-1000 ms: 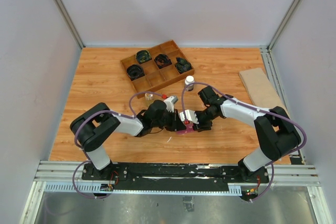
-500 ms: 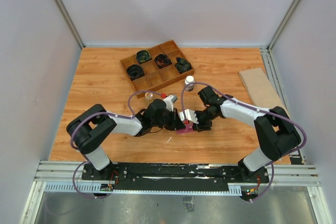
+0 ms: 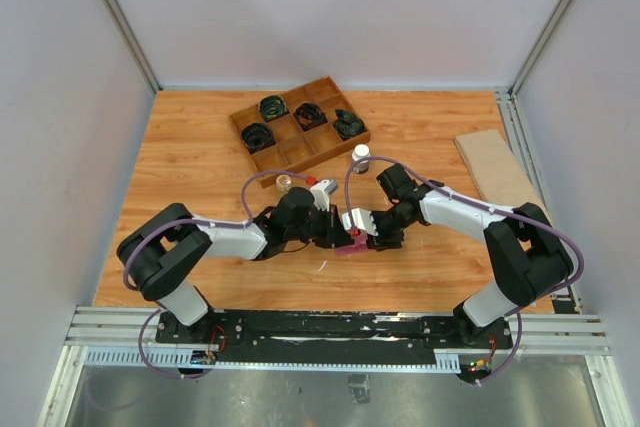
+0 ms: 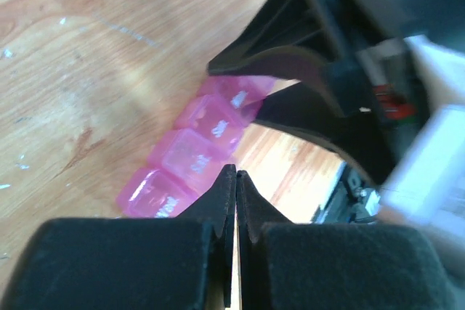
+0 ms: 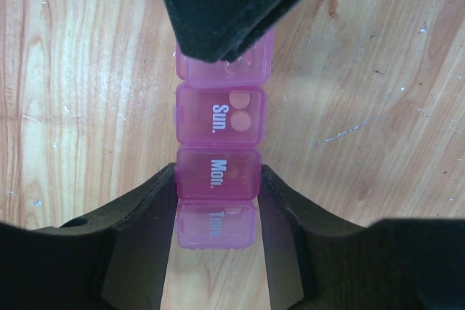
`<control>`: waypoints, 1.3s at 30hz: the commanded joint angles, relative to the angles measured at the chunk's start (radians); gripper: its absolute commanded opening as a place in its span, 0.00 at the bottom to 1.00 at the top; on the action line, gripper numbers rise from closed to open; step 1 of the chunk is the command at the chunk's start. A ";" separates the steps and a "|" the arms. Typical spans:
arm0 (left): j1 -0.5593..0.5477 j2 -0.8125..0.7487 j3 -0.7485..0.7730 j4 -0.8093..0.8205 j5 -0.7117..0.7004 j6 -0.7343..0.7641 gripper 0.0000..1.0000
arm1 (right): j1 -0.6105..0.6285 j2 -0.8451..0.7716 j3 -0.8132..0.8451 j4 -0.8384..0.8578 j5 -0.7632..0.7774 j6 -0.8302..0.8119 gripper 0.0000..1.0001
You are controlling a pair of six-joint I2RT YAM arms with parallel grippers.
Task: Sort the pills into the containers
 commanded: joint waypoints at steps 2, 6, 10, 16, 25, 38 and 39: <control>-0.004 0.159 -0.055 -0.029 -0.026 0.010 0.00 | 0.013 0.005 0.020 -0.004 0.003 0.009 0.46; -0.003 0.288 -0.093 0.041 -0.025 -0.006 0.00 | 0.013 0.004 0.023 -0.003 0.004 0.012 0.46; -0.003 0.212 -0.123 0.089 -0.023 -0.018 0.00 | 0.013 -0.003 0.019 -0.004 0.005 0.013 0.46; -0.002 -0.035 -0.131 0.052 -0.019 -0.004 0.02 | 0.014 -0.006 0.023 -0.004 -0.002 0.021 0.50; -0.003 -0.188 -0.214 0.102 -0.020 0.062 0.09 | 0.005 -0.028 0.021 -0.004 -0.025 0.042 0.69; -0.003 -0.591 -0.397 0.175 -0.148 0.128 0.55 | -0.055 -0.179 0.022 -0.049 -0.135 0.058 0.85; -0.003 -0.633 -0.418 0.201 -0.153 0.142 0.60 | -0.062 -0.195 0.023 -0.054 -0.147 0.062 0.85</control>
